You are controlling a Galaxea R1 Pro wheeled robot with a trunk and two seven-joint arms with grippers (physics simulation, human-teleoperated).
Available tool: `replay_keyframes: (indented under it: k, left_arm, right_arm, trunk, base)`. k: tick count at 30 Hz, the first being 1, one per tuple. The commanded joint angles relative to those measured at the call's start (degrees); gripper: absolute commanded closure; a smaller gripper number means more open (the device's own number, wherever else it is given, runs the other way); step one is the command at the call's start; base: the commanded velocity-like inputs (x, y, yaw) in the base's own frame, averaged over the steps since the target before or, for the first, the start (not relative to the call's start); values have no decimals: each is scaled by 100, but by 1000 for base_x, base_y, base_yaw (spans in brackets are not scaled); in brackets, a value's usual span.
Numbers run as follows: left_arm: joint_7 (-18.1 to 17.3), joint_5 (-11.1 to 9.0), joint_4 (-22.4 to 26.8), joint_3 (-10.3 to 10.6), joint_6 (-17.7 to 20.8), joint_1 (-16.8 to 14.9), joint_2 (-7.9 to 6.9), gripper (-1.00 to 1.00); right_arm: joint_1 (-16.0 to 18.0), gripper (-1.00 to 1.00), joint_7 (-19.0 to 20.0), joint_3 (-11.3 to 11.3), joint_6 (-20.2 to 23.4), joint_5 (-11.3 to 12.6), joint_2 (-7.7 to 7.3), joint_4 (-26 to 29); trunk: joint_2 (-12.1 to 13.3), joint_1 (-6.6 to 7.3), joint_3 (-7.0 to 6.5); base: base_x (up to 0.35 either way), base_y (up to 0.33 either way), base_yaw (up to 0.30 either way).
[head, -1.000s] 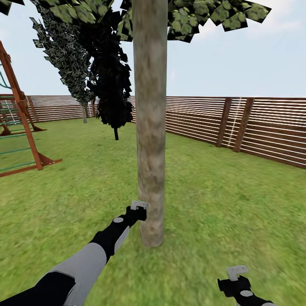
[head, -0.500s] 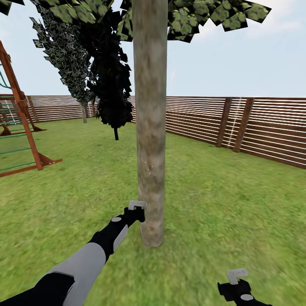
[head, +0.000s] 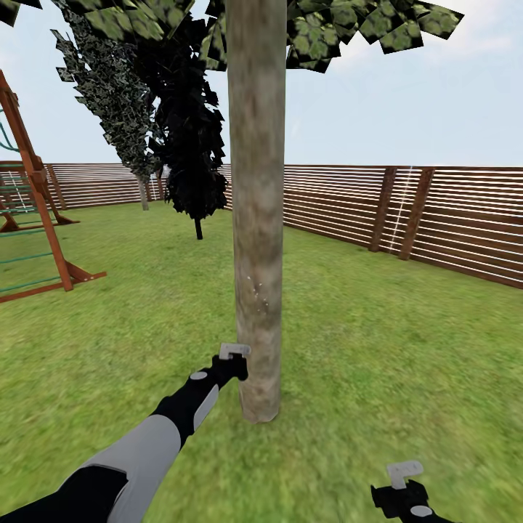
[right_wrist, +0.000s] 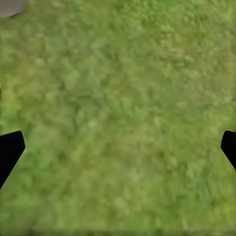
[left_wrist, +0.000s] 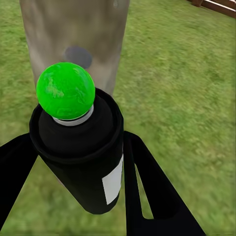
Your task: In the garden, pick up the pesticide atomizer on the floor and spray pesticide onto both trees until each tree trunk is fully covered.
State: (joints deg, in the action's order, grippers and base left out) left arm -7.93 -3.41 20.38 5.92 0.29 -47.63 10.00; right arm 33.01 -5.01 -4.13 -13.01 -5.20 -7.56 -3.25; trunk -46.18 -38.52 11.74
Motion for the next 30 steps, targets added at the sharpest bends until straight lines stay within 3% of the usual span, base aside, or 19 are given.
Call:
replay_keyframes:
  k: [1, 16, 20, 26, 30]
  left_arm:
    - [21, 7, -16, 7, -2, 0, 0, 100]
    - [20, 13, -34, -20, -138, 0, -11, 100]
    - [20, 15, -65, -23, -193, 0, -114, 100]
    - [20, 16, -828, -21, -595, 0, -163, 100]
    - [19, 16, -1072, -21, -728, 0, -165, 100]
  right_arm:
    - [-3, -100, 0, 0, 0, -2, 0, 1]
    - [-7, -100, 24, 9, 15, -7, -7, 9]
    - [-6, -100, 26, 9, 17, -7, -8, 9]
    - [-5, -100, 25, 9, 18, -3, -9, 9]
    - [-5, -100, 27, 9, 18, -5, -9, 9]
  trunk:
    - [0, 0, 0]
    - [0, 0, 0]
    - [0, 0, 0]
    - [0, 0, 0]
    - [0, 0, 0]
  base:
    - [0, 0, 0]
    - [0, 0, 0]
    - [0, 0, 0]
    - [0, 0, 0]
    - [0, 0, 0]
